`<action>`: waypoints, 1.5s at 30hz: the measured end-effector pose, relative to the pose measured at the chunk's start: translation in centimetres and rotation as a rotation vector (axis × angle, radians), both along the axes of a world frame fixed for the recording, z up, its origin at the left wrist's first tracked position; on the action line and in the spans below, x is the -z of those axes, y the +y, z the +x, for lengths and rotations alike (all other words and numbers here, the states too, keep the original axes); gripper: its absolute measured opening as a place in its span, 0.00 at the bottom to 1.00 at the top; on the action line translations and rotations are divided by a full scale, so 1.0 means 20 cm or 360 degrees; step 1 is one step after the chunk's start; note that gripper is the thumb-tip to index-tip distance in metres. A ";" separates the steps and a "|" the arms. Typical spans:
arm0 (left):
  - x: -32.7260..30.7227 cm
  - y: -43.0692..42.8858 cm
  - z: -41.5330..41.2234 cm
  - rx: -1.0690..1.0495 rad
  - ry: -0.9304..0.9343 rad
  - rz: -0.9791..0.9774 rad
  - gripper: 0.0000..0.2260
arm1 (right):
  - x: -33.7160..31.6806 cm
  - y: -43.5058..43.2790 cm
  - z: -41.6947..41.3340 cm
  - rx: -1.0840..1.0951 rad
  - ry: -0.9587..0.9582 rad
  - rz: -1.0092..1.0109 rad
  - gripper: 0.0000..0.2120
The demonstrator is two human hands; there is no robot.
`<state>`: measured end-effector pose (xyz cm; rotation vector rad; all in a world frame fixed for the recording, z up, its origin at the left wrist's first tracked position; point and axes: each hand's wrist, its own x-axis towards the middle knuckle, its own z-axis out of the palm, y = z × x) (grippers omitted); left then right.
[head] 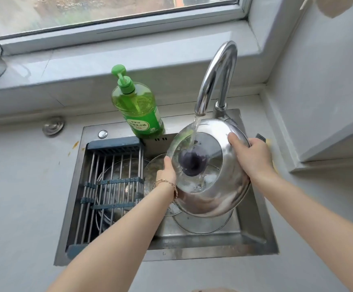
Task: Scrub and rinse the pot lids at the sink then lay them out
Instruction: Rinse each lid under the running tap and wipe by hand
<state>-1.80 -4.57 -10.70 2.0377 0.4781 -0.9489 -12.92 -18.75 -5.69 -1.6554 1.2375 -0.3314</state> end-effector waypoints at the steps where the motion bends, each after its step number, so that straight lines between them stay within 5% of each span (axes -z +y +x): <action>1: 0.01 0.00 -0.01 -0.0032 -0.0026 -0.0040 0.33 | -0.02 0.01 -0.01 -0.0029 -0.0026 -0.0076 0.24; 6: -0.01 0.07 0.03 -0.0224 -0.0341 -0.0127 0.31 | 0.02 0.08 0.04 -0.0099 -0.0150 -0.0208 0.21; 11: -0.06 0.25 0.10 -0.0325 -0.0680 -0.0015 0.23 | 0.14 0.18 0.12 -0.0198 -0.0080 0.0010 0.20; 19: -0.28 0.36 0.08 0.0083 -0.1417 0.0102 0.27 | 0.34 0.36 0.22 -0.0002 -0.0115 0.0867 0.34; 22: -0.36 0.35 0.10 0.0316 -0.1528 0.0335 0.26 | 0.58 0.40 0.20 0.0096 0.0023 0.1125 0.57; 25: -0.42 0.32 0.17 0.0567 -0.1264 0.0555 0.27 | 0.77 0.45 0.17 0.0001 0.0217 0.1336 0.70; 30: -0.40 0.30 0.26 0.0691 -0.0858 0.0575 0.23 | 0.40 0.46 0.14 -0.0095 0.0537 0.1322 0.39; 37: -0.17 0.32 0.21 0.0439 -0.0150 0.0268 0.19 | 0.19 0.18 0.06 -0.0374 0.0673 0.0647 0.23; 42: -0.04 0.34 0.04 0.0181 0.0447 -0.0058 0.21 | -0.08 0.13 0.04 -0.0667 0.0861 -0.0069 0.23; 45: -0.03 0.40 -0.01 -0.0044 0.0712 -0.0283 0.23 | -0.19 0.21 0.05 -0.0736 0.0760 -0.0231 0.24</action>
